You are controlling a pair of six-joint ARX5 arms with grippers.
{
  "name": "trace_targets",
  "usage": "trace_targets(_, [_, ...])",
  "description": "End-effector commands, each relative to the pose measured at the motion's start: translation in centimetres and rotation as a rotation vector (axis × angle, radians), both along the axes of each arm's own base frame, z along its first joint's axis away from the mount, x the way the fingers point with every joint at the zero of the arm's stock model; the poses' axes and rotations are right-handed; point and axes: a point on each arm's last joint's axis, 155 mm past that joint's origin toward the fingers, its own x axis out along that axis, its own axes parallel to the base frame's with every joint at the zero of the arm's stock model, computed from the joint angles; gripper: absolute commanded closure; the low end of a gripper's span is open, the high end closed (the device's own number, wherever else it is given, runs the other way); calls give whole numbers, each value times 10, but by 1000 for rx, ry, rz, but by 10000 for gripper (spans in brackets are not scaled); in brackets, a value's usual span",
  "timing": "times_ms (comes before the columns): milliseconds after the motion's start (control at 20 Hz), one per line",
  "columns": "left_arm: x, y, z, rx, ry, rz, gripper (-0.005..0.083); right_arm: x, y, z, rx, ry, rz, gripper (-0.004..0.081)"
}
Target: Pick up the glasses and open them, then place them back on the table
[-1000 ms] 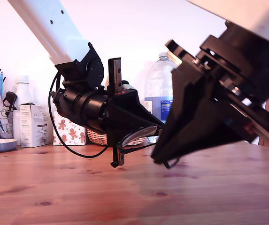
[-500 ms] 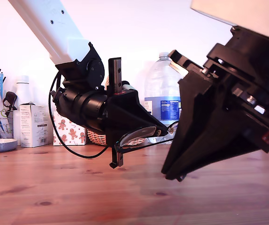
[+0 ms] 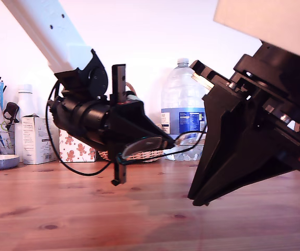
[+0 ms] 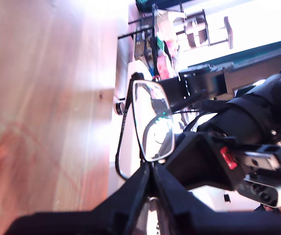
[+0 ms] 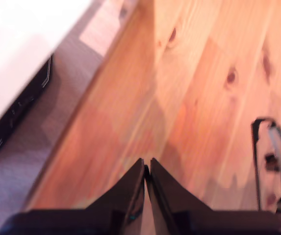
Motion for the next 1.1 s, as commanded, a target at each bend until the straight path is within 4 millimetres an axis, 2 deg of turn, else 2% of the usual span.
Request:
trace_targets(0, [5,2,-7,4,4,8,794,1,-4,-4,-28,2,-14,782])
trace_targets(150, [8,5,-7,3,3,15,794,1,-4,-5,-28,2,-15,770])
trace_targets(200, [8,5,-7,3,3,16,794,1,-4,-4,-28,1,-15,736])
trace_targets(400, [10,4,-6,0,-4,17,794,1,-3,-4,-26,1,-15,493])
trace_targets(500, [12,3,-4,-3,-12,17,794,1,-3,-4,-24,5,-22,409])
trace_targets(800, [19,5,-2,3,-36,19,794,5,-3,-3,-6,21,-76,381])
trace_targets(1050, [27,11,-3,8,-42,40,794,9,17,14,122,58,-170,382])
